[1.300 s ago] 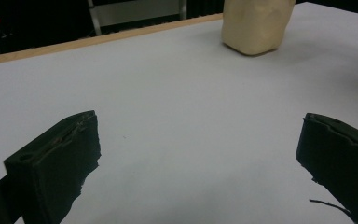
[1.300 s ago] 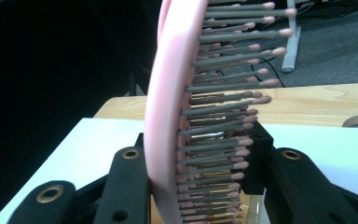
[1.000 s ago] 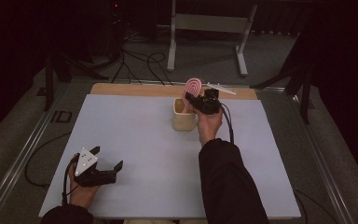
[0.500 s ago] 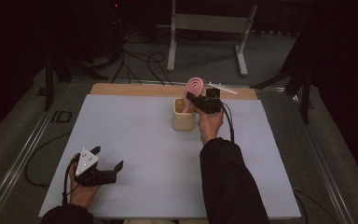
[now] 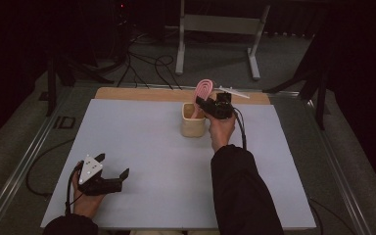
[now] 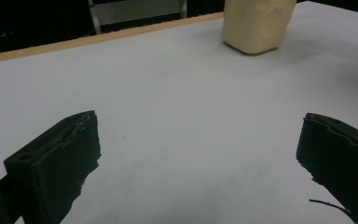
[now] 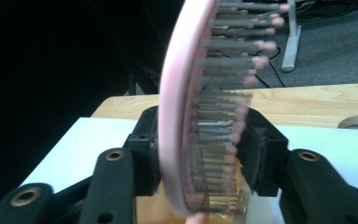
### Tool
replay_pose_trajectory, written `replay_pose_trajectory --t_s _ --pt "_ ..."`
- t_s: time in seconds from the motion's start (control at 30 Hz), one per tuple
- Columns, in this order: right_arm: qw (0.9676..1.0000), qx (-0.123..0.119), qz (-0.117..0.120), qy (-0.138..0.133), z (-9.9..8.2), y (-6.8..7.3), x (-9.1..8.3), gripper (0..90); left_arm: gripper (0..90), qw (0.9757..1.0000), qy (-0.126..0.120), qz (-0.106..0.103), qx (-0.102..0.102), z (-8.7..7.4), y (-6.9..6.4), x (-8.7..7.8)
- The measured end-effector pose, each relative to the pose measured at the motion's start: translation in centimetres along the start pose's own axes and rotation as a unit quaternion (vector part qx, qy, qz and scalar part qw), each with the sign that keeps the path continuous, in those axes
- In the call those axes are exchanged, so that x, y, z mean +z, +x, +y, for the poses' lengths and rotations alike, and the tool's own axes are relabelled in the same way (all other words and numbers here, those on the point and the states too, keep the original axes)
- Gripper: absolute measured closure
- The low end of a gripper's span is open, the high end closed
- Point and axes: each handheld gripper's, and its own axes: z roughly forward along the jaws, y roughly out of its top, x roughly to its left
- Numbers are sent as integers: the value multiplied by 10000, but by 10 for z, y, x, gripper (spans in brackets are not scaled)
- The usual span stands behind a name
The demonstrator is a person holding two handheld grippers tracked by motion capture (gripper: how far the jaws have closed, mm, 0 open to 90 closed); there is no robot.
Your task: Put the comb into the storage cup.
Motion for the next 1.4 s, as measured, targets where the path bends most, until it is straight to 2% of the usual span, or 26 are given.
replay_pose_trajectory --t_s 0.27,0.4,0.57,0.7,1.0,1.1,1.3,1.4 --pt "9996 -258 22 88 0 3 -1 420 2 10000 3 19 -1 0 0 0" --pt "9994 -307 -21 145 0 4 -2 262 2 10000 4 33 -9 0 0 0" --pt "9986 -447 -133 234 0 5 -4 153 2 10000 6 45 -12 0 0 0" --pt "9975 -579 -225 348 1 6 -6 102 1 10000 18 53 -24 0 0 0" --pt "9951 -829 -234 493 4 5 -15 83 1 10000 31 73 -48 0 1 1" --pt "9958 -778 -167 444 5 4 -20 80 1 10000 38 76 -45 0 1 1" --pt "9952 -858 -126 451 4 2 -27 80 1 9999 45 81 -59 0 1 2" --pt "9956 -824 -56 444 1 0 -33 81 1 9999 50 84 -62 -1 1 2"
